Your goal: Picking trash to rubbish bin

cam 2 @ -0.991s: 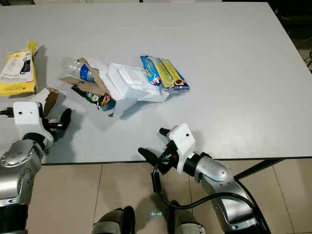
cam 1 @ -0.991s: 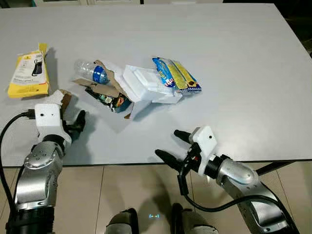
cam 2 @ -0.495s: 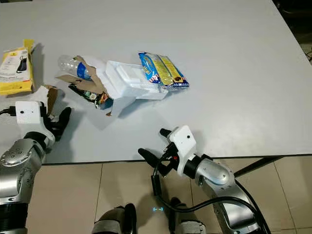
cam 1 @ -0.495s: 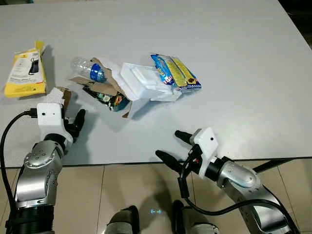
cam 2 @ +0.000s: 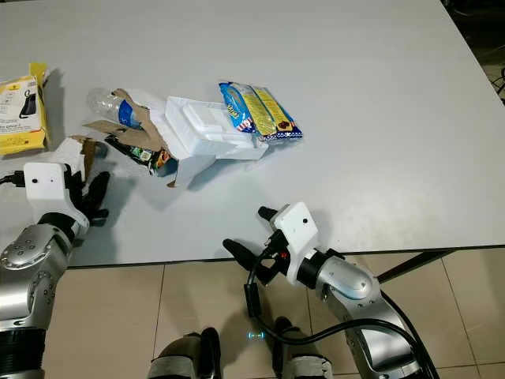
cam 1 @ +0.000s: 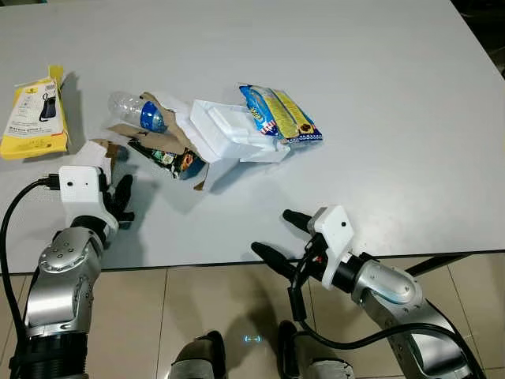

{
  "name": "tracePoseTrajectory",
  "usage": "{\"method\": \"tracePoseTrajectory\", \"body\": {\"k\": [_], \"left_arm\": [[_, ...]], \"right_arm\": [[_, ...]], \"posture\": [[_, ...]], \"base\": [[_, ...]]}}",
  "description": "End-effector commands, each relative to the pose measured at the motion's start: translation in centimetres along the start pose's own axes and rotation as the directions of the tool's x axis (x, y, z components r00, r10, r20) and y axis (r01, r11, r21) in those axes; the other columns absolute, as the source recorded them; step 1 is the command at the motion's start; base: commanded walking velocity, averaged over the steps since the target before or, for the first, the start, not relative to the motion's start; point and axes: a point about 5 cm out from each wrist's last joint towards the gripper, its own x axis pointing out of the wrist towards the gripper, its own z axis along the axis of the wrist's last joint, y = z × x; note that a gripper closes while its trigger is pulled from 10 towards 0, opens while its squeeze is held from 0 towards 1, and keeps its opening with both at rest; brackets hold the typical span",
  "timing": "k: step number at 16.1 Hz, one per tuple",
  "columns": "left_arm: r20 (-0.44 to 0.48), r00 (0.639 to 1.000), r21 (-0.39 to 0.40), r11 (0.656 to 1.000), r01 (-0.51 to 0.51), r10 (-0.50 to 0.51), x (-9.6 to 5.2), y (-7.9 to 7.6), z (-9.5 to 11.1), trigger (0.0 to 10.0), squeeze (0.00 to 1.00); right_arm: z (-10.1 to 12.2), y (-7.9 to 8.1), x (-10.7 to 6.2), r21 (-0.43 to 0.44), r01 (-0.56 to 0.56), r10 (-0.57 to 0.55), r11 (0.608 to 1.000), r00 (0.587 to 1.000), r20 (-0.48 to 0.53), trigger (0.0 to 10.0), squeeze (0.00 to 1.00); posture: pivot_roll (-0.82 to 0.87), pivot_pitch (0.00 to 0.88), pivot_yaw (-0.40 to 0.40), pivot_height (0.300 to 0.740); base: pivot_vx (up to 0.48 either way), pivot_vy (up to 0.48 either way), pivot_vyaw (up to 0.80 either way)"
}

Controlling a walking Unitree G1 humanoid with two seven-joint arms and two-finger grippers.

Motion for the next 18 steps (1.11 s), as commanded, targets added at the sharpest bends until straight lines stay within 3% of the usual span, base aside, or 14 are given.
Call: {"method": "tracePoseTrajectory", "body": {"k": [1,10,16,18], "left_arm": [[-0.033,0.999,-0.003,1.000,0.008,-0.008,-0.2,0.1,-0.9,0.0,0.00],[-0.002,1.000,-0.014,1.000,0.010,-0.010,-0.5,-0.1,-0.5,0.0,0.00],[0.212,0.976,0.021,0.999,-0.048,0.043,-1.2,-0.9,2.9,0.0,0.00],[0.241,0.970,0.020,0.999,-0.044,0.038,-1.5,-1.5,3.4,0.0,0.00]], "right_arm": [[-0.9,0.5,-0.2,0.030,-0.015,0.016,0.999,0.999,-0.043,10.0,1.00],[-1.1,0.4,0.0,0.031,-0.029,0.031,0.999,0.998,-0.050,10.0,1.00],[-1.0,-0.1,0.9,0.021,-0.031,0.032,0.999,0.999,-0.034,10.0,1.00],[-0.8,-0.3,1.3,0.017,-0.030,0.030,0.999,0.999,-0.017,10.0,1.00]], "posture": [[-0.08,0.273,0.035,0.740],[-0.07,0.262,0.022,0.740],[-0.05,0.224,0.021,0.740],[-0.05,0.212,0.019,0.740]], "base": [[0.000,0.000,0.00],[0.000,0.000,0.00],[0.000,0.000,0.00],[0.000,0.000,0.00]]}}
